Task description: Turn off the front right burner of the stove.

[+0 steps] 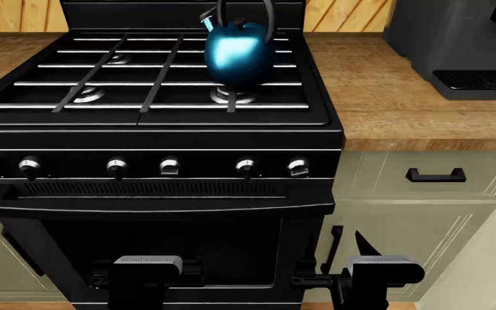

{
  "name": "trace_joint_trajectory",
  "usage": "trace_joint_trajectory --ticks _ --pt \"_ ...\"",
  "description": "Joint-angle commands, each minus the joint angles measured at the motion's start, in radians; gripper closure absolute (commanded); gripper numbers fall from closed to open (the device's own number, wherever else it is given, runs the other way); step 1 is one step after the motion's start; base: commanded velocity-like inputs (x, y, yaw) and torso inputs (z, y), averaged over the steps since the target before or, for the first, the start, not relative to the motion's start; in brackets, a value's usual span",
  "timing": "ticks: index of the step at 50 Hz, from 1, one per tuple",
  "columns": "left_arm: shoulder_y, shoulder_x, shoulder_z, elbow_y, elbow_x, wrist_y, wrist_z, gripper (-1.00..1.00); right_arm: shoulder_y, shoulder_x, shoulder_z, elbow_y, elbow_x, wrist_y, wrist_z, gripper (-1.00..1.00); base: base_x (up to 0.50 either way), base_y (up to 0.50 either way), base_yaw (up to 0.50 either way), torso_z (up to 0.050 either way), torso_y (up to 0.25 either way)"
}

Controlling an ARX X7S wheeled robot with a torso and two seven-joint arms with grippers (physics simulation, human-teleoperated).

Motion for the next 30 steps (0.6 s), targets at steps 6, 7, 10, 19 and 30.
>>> trace_joint_trajectory --ticks 6,7,10,19,30 --pt "-0.007 -0.032 0.046 -0.017 -0.033 -0.008 -0.037 -1.0 0.001 0.037 -0.046 0.005 0.014 0.004 0.041 -1.0 0.0 0.0 0.0 0.0 0.0" --pt "-0.006 -0.035 0.049 -0.017 -0.037 -0.008 -0.04 -1.0 0.001 0.039 -0.049 0.007 0.015 0.004 0.044 -1.0 0.0 0.0 0.0 0.0 0.0" --pt "-0.008 -0.041 0.057 -0.019 -0.045 -0.011 -0.048 -1.0 0.003 0.045 -0.057 0.009 0.02 0.005 0.052 -1.0 0.0 0.0 0.0 0.0 0.0" --pt "-0.016 -0.056 0.077 -0.024 -0.063 -0.019 -0.068 -1.0 0.006 0.061 -0.077 0.01 0.033 0.006 0.071 -1.0 0.0 0.0 0.0 0.0 0.0" --pt "-0.02 -0.07 0.095 -0.029 -0.079 -0.019 -0.086 -1.0 0.005 0.076 -0.095 0.01 0.047 0.003 0.085 -1.0 0.0 0.0 0.0 0.0 0.0"
